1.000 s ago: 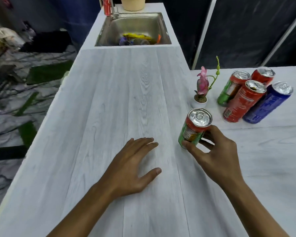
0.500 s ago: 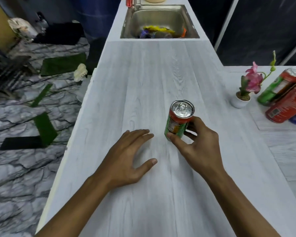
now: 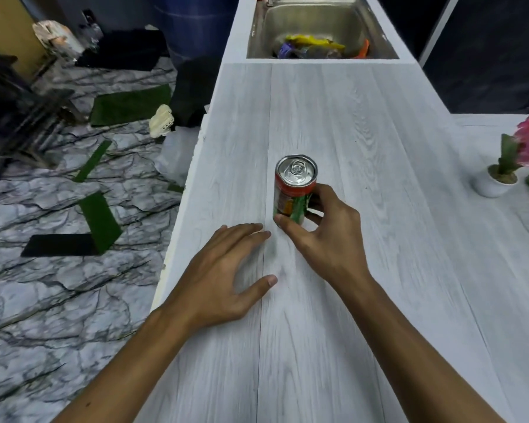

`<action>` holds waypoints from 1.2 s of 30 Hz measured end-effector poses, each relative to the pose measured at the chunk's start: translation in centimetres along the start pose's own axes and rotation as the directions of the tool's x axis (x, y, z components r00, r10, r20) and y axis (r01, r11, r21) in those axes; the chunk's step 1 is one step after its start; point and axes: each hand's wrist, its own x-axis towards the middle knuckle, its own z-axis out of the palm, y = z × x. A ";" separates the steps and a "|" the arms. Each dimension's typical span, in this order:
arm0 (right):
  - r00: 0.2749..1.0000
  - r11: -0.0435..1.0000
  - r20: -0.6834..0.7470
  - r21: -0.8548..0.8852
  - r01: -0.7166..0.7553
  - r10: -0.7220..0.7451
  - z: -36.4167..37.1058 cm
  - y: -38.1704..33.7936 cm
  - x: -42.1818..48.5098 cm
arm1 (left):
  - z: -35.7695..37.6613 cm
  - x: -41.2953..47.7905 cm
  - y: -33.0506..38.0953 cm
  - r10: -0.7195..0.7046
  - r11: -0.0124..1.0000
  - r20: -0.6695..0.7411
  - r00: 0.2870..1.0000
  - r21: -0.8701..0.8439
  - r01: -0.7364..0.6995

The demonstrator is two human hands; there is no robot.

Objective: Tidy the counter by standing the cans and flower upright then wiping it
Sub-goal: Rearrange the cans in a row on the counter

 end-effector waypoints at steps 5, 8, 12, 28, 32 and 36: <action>1.000 1.000 0.020 0.016 -0.001 0.000 1.9 -0.3 1.8 | -0.4 0.4 -1.2 -0.007 1.000 0.000 1.000 -0.005 0.007; 1.000 1.000 0.024 0.012 -0.011 0.011 2.7 -0.3 2.4 | -0.5 0.7 -1.8 -0.013 1.000 0.001 1.000 -0.009 0.013; 0.999 1.000 0.035 0.006 -0.020 0.020 3.6 -0.2 2.6 | -0.7 1.1 -2.6 -0.014 1.000 -0.005 1.000 -0.008 0.014; 0.998 0.997 0.062 -0.078 0.000 0.005 4.5 0.2 2.8 | -0.4 2.1 -3.9 0.006 1.000 0.026 1.000 -0.021 -0.005; 0.996 0.985 0.086 -0.173 0.007 0.008 4.0 0.3 2.5 | -0.5 2.1 -3.9 0.010 1.000 0.017 1.000 -0.019 -0.010; 0.978 0.962 0.194 -0.272 -0.020 0.075 3.1 0.6 1.8 | -0.4 1.9 -3.9 -0.004 1.000 0.030 1.000 -0.019 0.005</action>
